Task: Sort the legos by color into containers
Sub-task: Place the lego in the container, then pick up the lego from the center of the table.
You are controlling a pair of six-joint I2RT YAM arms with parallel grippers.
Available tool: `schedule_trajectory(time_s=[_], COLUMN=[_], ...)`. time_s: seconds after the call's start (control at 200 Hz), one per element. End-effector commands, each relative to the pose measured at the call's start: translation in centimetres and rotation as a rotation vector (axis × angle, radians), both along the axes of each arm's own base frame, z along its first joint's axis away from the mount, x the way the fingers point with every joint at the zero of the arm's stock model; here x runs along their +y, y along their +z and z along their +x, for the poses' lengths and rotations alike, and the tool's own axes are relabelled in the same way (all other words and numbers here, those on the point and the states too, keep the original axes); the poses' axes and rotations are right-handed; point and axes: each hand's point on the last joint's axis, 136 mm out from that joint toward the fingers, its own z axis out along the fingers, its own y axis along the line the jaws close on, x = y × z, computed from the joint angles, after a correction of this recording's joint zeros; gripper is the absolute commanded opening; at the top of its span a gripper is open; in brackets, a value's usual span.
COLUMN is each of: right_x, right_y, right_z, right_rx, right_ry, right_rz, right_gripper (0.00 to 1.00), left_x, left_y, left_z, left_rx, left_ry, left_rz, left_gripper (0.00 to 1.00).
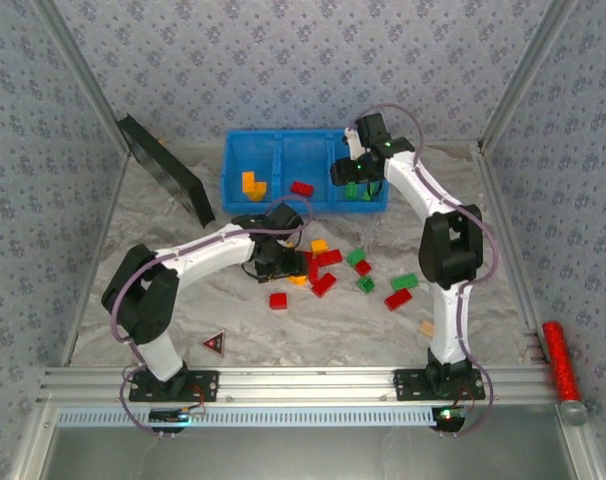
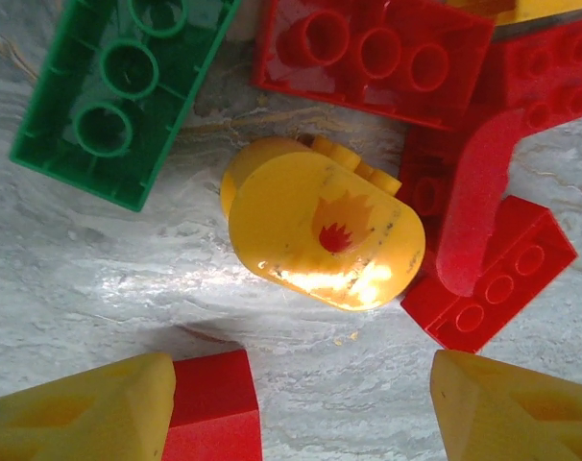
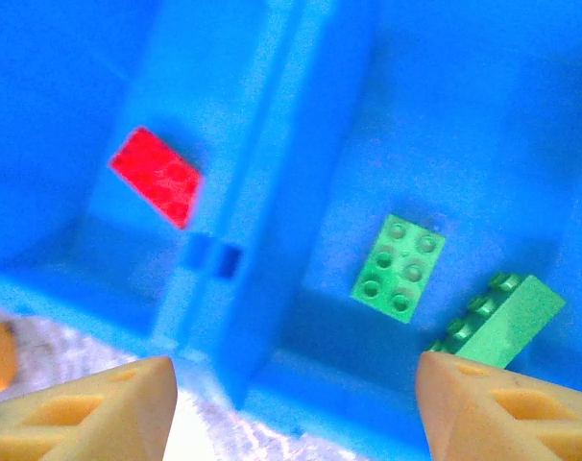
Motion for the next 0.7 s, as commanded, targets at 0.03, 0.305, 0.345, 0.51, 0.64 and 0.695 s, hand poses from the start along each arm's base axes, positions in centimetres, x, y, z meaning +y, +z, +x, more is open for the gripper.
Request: schedule_trajectory(time_s=[0.03, 0.305, 0.345, 0.51, 0.64, 0.695], right_x=[0.1, -1.4, -1.6, -2.5, -2.8, -2.8], right_y=[3.1, 4.4, 4.2, 3.6, 4.3, 4.4], right_z=[-2.6, -7.5, -8.1, -9.6, -10.1, -10.2], right_rx=[-0.041, -0.045, -0.037, -0.058, -0.097, -0.100], right_ry=[0.060, 0.048, 0.043, 0.020, 0.014, 0.015], right_rz=[0.026, 0.054, 0.054, 0.066, 0.081, 0.082], right_gripper=[0.69, 0.70, 0.70, 0.70, 0.70, 0.69], left_x=[-1.4, -2.5, -2.6, -1.9, -0.9, -0.7], left_y=[0.0, -1.4, -1.4, -2.2, -2.9, -3.2], left_z=[1.0, 2.1, 2.4, 2.7, 2.5, 2.3], left_rx=[0.016, 0.053, 0.050, 0.064, 0.086, 0.098], left_ry=[0.084, 0.153, 0.160, 0.205, 0.262, 0.272], left_rz=[-0.024, -0.010, -0.009, 0.054, 0.108, 0.125], left_gripper=[0.71, 0.72, 0.72, 0.72, 0.71, 0.70])
